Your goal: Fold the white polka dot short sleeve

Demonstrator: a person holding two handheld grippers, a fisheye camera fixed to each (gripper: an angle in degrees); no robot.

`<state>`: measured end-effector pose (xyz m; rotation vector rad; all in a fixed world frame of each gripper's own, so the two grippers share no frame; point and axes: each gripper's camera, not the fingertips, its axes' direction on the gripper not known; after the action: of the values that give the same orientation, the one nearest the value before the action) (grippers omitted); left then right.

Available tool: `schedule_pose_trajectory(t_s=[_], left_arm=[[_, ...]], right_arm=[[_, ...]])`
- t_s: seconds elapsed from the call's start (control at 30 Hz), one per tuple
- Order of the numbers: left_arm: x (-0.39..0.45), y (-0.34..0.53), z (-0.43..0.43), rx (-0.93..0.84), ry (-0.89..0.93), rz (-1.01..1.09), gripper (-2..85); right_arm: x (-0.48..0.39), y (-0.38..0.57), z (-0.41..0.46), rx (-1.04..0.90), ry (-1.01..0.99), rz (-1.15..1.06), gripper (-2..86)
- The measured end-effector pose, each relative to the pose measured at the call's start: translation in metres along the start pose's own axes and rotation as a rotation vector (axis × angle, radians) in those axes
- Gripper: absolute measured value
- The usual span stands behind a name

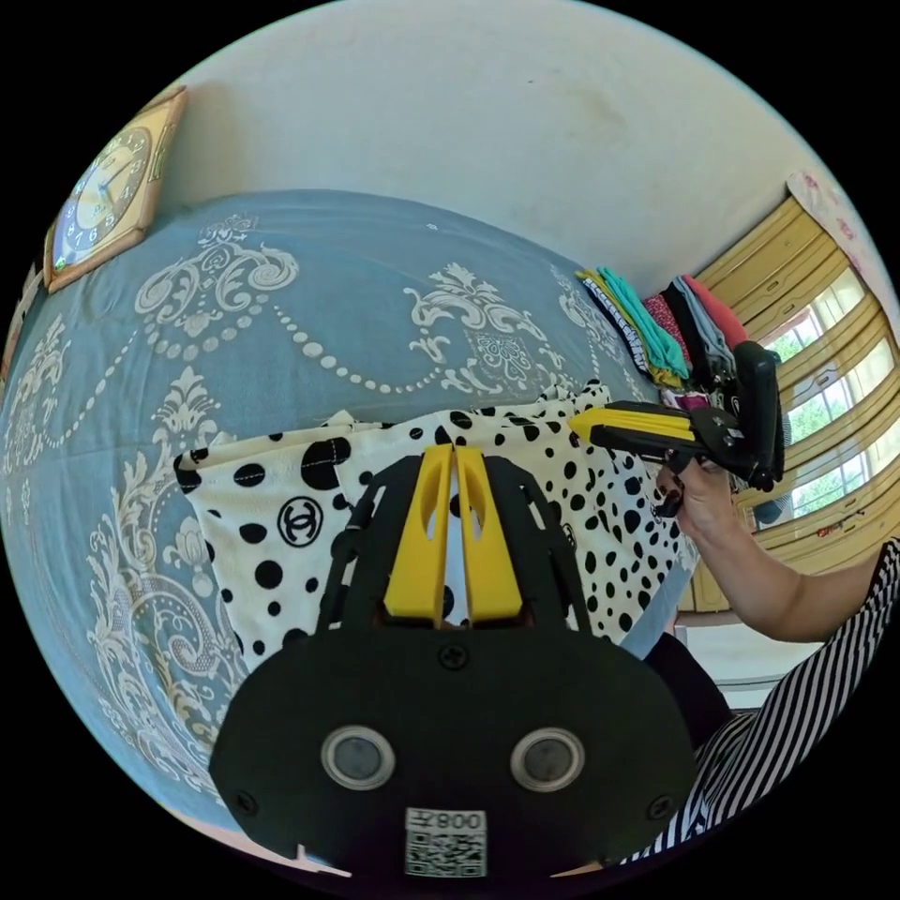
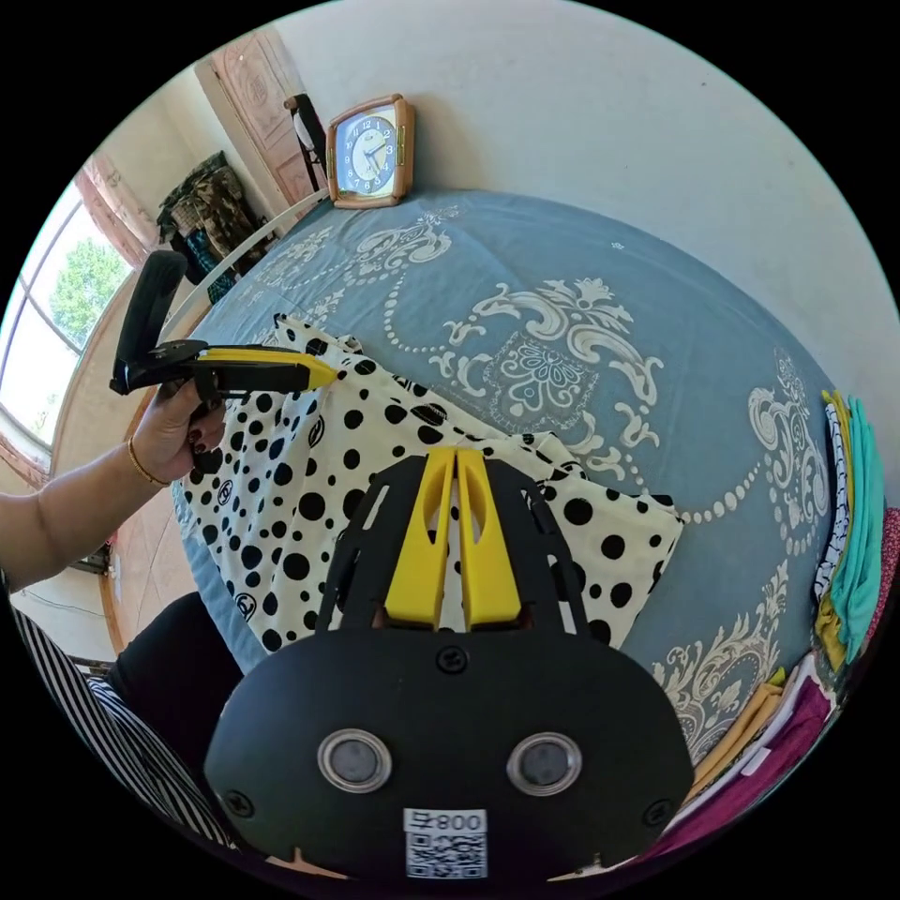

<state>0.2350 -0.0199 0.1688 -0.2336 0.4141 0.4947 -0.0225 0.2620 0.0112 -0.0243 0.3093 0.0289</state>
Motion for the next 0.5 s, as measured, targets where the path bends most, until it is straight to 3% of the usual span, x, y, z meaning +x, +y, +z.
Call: schedule_pose_trajectory(t_s=[0.17, 0.5], left_arm=[[-0.001, 0.007, 0.022, -0.076, -0.023, -0.029, 1.4], [0.009, 0.067, -0.033, 0.055, 0.027, -0.065, 4.5]], right_arm=[[0.011, 0.000, 0.013, -0.049, -0.014, 0.026, 0.1], [0.033, 0.025, -0.025, 0.036, -0.064, 0.073, 0.2]])
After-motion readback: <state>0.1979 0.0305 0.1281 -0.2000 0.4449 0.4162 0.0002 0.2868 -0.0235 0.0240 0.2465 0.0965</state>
